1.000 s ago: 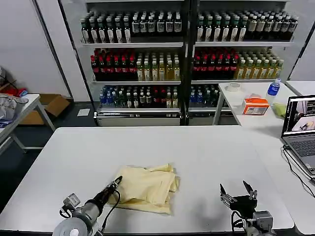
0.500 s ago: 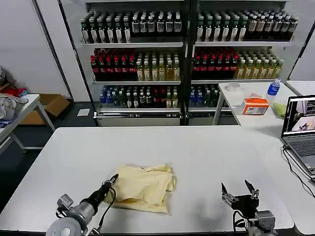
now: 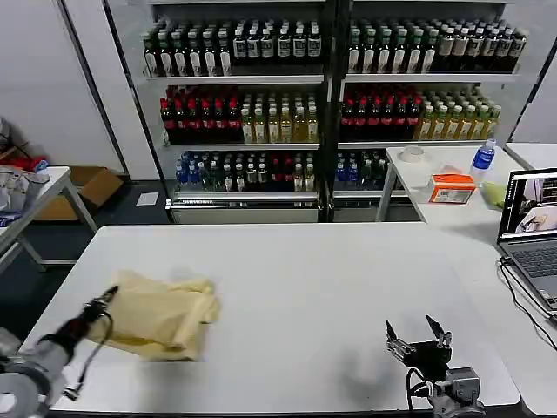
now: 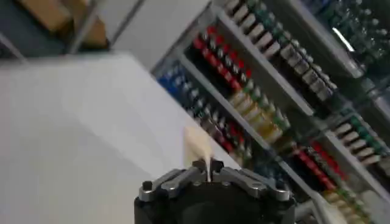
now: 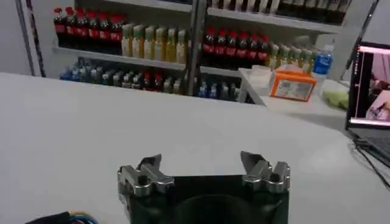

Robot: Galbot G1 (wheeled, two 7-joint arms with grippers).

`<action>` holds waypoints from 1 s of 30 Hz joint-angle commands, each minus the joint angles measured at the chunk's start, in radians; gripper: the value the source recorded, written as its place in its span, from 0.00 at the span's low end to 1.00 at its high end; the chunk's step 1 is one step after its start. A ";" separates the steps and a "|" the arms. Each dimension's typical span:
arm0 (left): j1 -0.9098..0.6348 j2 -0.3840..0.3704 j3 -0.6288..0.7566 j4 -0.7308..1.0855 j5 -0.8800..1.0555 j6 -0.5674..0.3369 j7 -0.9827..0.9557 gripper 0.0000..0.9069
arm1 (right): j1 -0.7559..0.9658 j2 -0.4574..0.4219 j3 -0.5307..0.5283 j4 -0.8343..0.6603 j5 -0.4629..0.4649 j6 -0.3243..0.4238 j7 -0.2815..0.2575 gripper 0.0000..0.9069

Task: Fold and organize the clothes.

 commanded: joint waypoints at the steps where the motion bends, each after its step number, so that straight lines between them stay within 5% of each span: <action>1: 0.089 0.237 -0.293 -0.173 0.232 0.059 0.055 0.03 | 0.047 0.002 -0.034 -0.021 0.004 0.006 -0.005 1.00; 4: 0.105 0.179 -0.052 -0.248 0.462 0.030 0.060 0.03 | 0.043 0.006 -0.031 -0.026 0.000 0.012 -0.007 1.00; 7: 0.092 0.111 0.352 -0.198 0.826 -0.080 0.064 0.03 | 0.034 0.008 -0.026 -0.024 -0.012 0.019 -0.010 1.00; 12: -0.004 0.002 0.681 0.000 1.163 -0.157 0.053 0.03 | 0.026 0.005 -0.019 -0.021 -0.022 0.026 -0.011 1.00; 19: -0.092 -0.047 0.790 -0.058 1.173 -0.131 0.047 0.03 | 0.017 0.006 -0.008 -0.029 -0.026 0.029 -0.012 1.00; 30: -0.329 -0.113 0.902 0.034 0.917 -0.075 -0.041 0.04 | 0.014 0.021 -0.010 -0.044 -0.031 0.027 -0.011 1.00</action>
